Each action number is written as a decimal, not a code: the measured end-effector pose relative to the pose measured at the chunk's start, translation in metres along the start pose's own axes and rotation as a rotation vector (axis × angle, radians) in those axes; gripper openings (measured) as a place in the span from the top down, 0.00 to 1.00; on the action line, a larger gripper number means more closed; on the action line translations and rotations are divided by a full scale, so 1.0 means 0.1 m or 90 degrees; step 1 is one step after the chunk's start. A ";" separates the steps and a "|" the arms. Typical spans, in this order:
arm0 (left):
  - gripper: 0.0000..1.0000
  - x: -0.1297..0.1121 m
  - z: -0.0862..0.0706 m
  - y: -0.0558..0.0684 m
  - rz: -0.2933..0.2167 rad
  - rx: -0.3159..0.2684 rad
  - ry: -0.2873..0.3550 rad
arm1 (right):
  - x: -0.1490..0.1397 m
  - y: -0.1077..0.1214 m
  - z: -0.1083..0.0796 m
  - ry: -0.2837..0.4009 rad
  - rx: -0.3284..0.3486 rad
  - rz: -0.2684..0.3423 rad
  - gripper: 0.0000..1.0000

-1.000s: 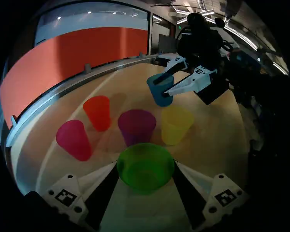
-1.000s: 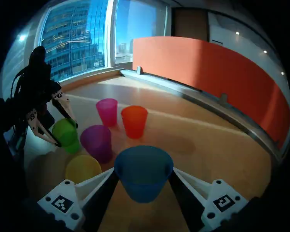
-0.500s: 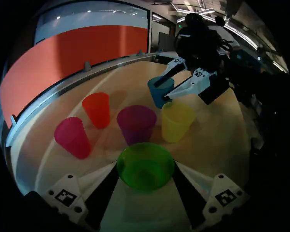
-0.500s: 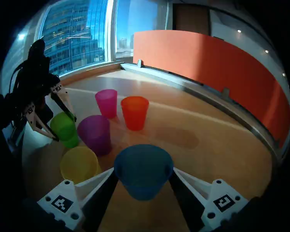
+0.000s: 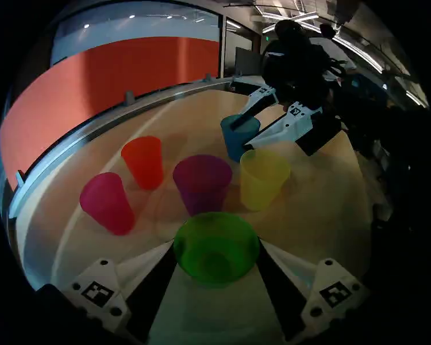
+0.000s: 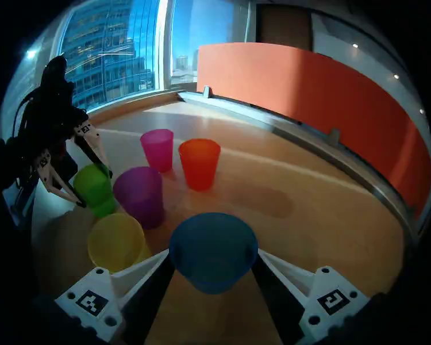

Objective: Pour water

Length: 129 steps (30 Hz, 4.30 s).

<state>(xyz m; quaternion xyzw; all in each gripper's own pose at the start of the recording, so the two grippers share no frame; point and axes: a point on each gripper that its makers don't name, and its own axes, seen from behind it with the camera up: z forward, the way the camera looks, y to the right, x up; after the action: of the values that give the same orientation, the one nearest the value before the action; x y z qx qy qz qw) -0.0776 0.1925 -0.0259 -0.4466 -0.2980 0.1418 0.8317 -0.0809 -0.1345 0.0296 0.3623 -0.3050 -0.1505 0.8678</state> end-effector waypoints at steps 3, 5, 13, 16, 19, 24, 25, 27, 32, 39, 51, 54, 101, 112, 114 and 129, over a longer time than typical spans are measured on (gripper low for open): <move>0.11 0.00 0.00 0.00 -0.001 0.000 0.000 | -0.02 0.00 0.01 -0.002 0.000 0.000 0.10; 0.11 -0.01 0.00 0.00 -0.003 0.000 0.000 | -0.03 0.00 0.02 -0.003 0.000 0.001 0.09; 0.11 -0.06 -0.03 0.00 -0.007 -0.001 -0.002 | -0.11 -0.03 0.05 -0.008 0.001 0.006 0.10; 0.11 -0.08 -0.04 0.00 -0.004 0.000 -0.003 | -0.14 -0.04 0.06 -0.009 0.000 0.008 0.10; 0.11 -0.08 -0.05 0.00 0.000 0.002 -0.004 | -0.15 -0.04 0.06 -0.009 -0.001 0.010 0.09; 0.11 -0.09 -0.05 0.01 0.006 0.004 -0.004 | -0.18 -0.05 0.05 -0.008 -0.003 0.013 0.10; 0.11 -0.09 -0.05 0.01 0.007 0.005 -0.004 | -0.18 -0.05 0.04 -0.008 -0.003 0.014 0.10; 0.11 -0.09 -0.05 0.01 0.009 0.006 -0.005 | -0.19 -0.05 0.04 -0.008 -0.004 0.016 0.09; 0.10 -0.11 -0.06 0.00 0.017 0.010 -0.011 | -0.22 -0.05 0.02 -0.008 -0.006 0.021 0.08; 0.05 -0.12 -0.08 0.02 0.016 0.010 -0.017 | -0.25 -0.05 0.00 -0.008 -0.011 0.025 0.00; 0.01 -0.16 -0.15 0.00 0.011 0.024 -0.019 | -0.24 -0.05 -0.13 0.004 -0.021 0.027 0.00; 0.01 -0.18 -0.18 -0.03 0.008 0.033 -0.019 | -0.25 -0.06 -0.18 0.007 -0.025 0.029 0.00; 0.01 0.20 -1.34 -0.29 -0.073 0.276 0.255 | 0.15 0.18 -1.41 0.267 -0.257 0.124 0.00; 0.01 0.39 -1.67 -0.55 -0.110 0.382 0.362 | 0.33 0.42 -1.72 0.361 -0.364 0.161 0.00; 0.01 0.41 -1.73 -0.59 -0.121 0.400 0.380 | 0.35 0.46 -1.77 0.374 -0.386 0.165 0.01; 0.01 0.39 -2.00 -0.82 -0.163 0.538 0.427 | 0.23 0.69 -2.06 0.420 -0.540 0.189 0.01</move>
<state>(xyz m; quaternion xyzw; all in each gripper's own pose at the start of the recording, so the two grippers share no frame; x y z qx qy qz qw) 0.0743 0.0348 -0.0286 -0.0547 0.0137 -0.0031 0.9984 0.0709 0.0133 -0.0246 -0.0375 0.0220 -0.0147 0.9989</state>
